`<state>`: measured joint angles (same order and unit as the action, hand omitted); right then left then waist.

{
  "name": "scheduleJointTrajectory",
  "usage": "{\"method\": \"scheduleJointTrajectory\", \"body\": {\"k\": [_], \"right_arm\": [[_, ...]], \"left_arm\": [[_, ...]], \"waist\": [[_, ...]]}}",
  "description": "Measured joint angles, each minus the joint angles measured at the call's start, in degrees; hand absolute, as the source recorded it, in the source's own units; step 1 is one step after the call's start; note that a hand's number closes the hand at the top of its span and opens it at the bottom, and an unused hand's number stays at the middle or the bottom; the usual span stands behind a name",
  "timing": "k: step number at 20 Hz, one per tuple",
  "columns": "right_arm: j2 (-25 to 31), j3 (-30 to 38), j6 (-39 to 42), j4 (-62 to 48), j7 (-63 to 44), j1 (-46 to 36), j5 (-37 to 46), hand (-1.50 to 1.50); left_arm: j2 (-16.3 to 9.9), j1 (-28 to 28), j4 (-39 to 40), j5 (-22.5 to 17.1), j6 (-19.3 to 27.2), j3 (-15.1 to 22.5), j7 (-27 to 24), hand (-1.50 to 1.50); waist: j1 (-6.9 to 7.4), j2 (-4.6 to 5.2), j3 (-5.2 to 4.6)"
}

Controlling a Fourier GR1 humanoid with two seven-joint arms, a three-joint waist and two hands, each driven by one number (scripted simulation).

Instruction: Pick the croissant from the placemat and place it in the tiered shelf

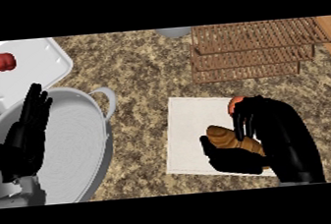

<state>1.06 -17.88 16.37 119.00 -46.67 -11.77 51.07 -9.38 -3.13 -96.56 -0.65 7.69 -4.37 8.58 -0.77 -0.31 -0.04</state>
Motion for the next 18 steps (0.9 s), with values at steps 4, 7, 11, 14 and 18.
{"method": "scheduleJointTrajectory", "body": {"k": [4,7,11,14,18], "right_arm": [[0.54,5.42,3.89,7.39,-5.93,-5.05,0.00,1.50],[2.06,9.61,6.17,9.24,-7.31,-9.54,-0.22,1.50],[3.71,15.58,7.39,6.65,-7.35,-15.09,-1.69,1.50],[5.11,19.24,6.85,3.45,-6.29,-17.54,-2.06,1.50],[7.06,23.91,4.26,-3.23,-3.59,-20.80,-3.11,1.50]], "left_arm": [[0.12,-0.04,-0.70,0.55,0.20,0.29,0.50,0.00],[0.86,-0.68,-0.32,1.22,0.67,0.91,0.59,0.00],[0.96,-2.41,1.14,1.58,0.71,0.68,0.73,0.00],[0.91,-1.86,0.20,1.52,0.45,0.44,0.92,0.00],[0.63,-1.63,-0.30,0.99,-0.29,-0.15,1.24,0.00]], "waist": [[0.27,0.05,0.00],[0.45,0.12,0.00],[0.66,0.22,0.00],[0.84,0.25,0.02],[1.03,0.32,0.04]]}}
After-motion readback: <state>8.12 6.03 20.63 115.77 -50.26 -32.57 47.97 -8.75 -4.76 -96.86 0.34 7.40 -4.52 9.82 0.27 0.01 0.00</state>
